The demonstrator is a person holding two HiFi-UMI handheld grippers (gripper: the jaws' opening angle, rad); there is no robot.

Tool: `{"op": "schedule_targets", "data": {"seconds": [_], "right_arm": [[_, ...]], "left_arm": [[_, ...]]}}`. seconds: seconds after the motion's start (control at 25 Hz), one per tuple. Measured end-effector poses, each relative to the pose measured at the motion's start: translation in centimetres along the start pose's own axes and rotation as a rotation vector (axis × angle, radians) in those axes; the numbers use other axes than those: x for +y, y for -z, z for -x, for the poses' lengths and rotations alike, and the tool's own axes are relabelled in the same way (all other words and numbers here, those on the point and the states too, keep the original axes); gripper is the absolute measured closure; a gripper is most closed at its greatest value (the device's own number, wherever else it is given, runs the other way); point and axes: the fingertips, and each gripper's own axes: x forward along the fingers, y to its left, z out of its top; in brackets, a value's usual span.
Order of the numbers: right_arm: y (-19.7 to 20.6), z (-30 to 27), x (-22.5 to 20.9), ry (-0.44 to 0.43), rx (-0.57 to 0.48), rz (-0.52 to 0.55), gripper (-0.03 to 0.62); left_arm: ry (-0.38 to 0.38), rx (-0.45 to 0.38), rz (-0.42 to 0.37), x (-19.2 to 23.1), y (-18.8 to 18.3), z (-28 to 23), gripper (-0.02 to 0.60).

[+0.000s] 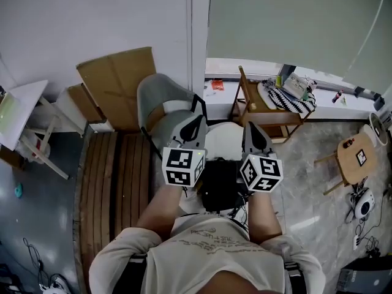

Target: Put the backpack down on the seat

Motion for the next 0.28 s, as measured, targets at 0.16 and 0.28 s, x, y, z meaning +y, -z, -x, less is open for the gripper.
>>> {"op": "schedule_targets", "data": {"seconds": [0.16, 0.28], "right_arm": [[-0.13, 0.35, 0.94, -0.018, -0.007, 0.021, 0.569], [-0.13, 0.68, 1.18, -0.020, -0.016, 0.041, 0.569]], "left_arm": [[0.001, -0.011, -0.002, -0.33, -0.30, 0.55, 0.561], [0.008, 0.000, -0.003, -0.78, 0.04, 0.55, 0.561]]}}
